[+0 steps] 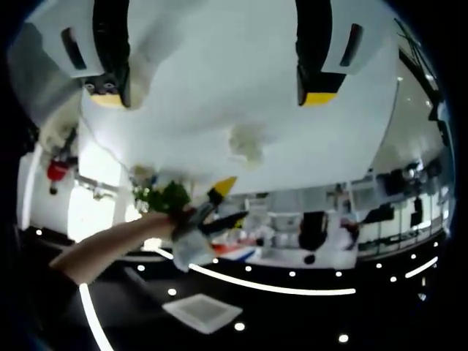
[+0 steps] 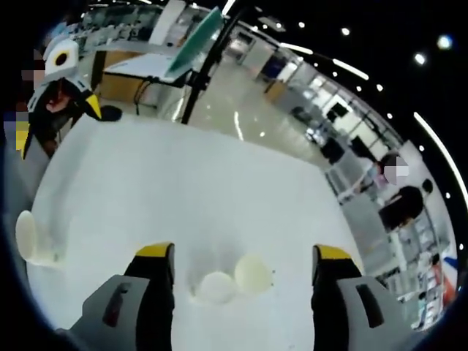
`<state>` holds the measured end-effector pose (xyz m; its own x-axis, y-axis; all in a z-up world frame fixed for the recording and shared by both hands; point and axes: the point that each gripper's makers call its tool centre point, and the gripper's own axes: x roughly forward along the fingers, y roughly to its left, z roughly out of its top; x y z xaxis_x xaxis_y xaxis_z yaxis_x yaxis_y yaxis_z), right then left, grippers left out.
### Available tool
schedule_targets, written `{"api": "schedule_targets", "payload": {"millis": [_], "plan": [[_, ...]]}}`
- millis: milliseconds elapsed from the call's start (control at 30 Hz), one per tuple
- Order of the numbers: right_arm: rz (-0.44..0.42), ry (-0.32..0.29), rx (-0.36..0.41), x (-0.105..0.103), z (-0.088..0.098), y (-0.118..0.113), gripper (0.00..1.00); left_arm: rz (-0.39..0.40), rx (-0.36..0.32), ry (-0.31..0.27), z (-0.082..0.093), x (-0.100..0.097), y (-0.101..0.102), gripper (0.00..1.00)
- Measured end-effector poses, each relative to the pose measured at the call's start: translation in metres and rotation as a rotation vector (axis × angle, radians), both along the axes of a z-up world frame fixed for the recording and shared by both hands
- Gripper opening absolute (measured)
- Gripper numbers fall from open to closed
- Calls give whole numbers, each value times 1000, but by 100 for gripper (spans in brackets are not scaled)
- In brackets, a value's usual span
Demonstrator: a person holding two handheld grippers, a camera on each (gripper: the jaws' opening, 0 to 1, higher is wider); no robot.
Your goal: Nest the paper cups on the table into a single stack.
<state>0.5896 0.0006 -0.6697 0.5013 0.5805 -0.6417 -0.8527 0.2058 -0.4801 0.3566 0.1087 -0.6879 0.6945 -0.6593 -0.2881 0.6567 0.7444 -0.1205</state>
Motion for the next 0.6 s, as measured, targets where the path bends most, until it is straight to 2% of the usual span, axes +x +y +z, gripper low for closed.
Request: {"api": "schedule_targets", "payload": {"millis": [300, 600], "plan": [[-13, 21, -22, 12, -15, -2, 72, 5, 0, 6, -3, 1, 2, 94], [-41, 57, -8, 24, -27, 5, 70, -3, 11, 20, -10, -1, 1, 94]]}}
